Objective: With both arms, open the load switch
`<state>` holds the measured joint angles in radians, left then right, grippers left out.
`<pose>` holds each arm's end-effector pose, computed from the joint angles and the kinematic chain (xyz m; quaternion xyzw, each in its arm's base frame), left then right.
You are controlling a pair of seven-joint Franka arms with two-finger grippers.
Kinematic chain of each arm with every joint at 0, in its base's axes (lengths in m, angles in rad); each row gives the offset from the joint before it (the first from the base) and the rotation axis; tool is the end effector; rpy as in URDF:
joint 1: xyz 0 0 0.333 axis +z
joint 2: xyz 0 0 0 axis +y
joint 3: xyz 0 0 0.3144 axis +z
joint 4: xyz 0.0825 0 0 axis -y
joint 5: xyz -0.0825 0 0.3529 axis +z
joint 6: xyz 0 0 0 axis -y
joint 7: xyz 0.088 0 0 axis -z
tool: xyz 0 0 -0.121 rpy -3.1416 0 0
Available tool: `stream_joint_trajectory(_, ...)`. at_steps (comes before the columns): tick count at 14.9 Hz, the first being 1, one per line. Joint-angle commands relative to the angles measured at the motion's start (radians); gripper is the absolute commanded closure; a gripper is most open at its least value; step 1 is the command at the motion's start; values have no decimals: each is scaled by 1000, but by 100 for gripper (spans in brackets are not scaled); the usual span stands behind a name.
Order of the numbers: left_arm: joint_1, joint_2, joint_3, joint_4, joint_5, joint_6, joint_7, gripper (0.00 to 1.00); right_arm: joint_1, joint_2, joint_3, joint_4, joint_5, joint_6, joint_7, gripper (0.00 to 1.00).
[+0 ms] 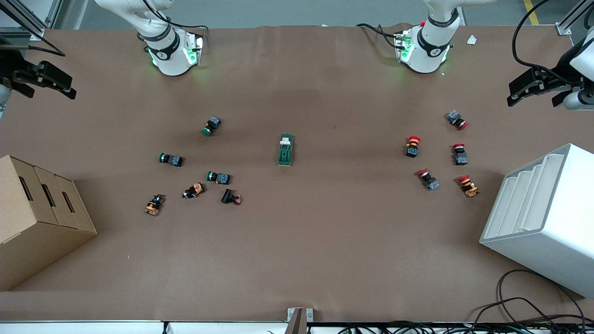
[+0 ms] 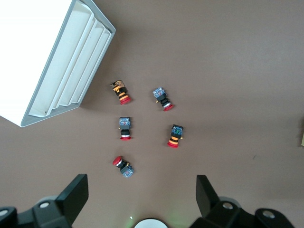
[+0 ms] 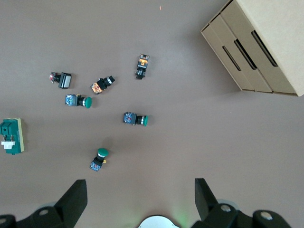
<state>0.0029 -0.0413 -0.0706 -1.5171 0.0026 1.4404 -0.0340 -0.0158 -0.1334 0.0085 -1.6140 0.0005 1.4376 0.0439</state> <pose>0.4955 -0.0341 0.6421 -0.9997 0.0166 0.0176 0.0036 0.4667 -0.0030 0.6449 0.9994 -0.0256 -0.0215 0.0007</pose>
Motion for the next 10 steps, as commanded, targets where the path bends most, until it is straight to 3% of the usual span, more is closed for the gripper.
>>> stream_joint_trajectory(1, 0, -11, 11, -12, -12, -2, 23, 0, -26, 0, -13, 22, 42, 0, 5, 0)
stream_joint_trajectory(10, 15, -22, 6, -9, -12, -6, 25, 0, -19, 48, -19, 95, 29, -28, -13, 0)
